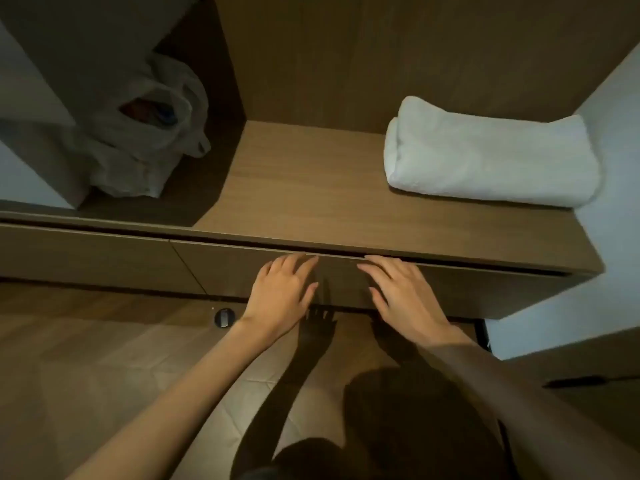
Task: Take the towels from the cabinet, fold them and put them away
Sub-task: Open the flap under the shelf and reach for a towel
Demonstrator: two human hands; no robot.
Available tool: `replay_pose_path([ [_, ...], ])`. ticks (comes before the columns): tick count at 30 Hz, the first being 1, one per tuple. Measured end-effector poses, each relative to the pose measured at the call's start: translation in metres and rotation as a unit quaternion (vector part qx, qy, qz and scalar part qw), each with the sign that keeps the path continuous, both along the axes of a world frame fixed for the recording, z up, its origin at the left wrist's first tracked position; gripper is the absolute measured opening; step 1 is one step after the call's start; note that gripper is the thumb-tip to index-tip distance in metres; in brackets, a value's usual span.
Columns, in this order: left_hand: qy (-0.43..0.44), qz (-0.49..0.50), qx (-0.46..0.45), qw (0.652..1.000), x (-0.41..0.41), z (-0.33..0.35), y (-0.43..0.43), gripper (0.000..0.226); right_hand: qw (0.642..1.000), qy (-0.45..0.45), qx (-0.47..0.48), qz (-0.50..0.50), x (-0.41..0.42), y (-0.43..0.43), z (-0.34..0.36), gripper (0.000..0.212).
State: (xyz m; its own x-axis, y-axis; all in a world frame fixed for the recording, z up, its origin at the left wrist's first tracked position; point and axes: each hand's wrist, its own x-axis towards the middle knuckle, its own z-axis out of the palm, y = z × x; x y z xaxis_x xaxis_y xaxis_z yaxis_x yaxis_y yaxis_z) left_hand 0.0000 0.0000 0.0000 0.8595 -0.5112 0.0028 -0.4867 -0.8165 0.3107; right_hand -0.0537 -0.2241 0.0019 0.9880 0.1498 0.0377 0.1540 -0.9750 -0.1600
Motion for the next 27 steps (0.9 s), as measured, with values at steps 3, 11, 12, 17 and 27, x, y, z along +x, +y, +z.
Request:
replay_pose_path([
  [3,-0.060,0.017,0.005,0.998,0.012,-0.044,0.000,0.055,0.998,-0.056,-0.029,-0.002,0.010,-0.014,-0.045,0.053],
  [11,-0.221,0.034,0.015,0.974,0.042,-0.098,0.001,0.057,0.984,-0.146,-0.051,-0.086,0.036,-0.008,-0.099,0.058],
  [12,-0.227,0.032,0.012,0.973,0.044,-0.100,0.000,0.057,0.982,-0.157,-0.048,-0.092,0.038,-0.004,-0.102,0.057],
  [17,-0.219,0.010,0.020,0.975,0.033,-0.105,0.008,0.062,0.979,-0.183,-0.060,-0.071,0.024,0.001,-0.103,0.041],
  [27,-0.186,-0.128,0.019,0.974,-0.045,-0.118,0.066,0.045,0.995,-0.058,-0.035,0.076,-0.060,0.003,-0.102,0.033],
])
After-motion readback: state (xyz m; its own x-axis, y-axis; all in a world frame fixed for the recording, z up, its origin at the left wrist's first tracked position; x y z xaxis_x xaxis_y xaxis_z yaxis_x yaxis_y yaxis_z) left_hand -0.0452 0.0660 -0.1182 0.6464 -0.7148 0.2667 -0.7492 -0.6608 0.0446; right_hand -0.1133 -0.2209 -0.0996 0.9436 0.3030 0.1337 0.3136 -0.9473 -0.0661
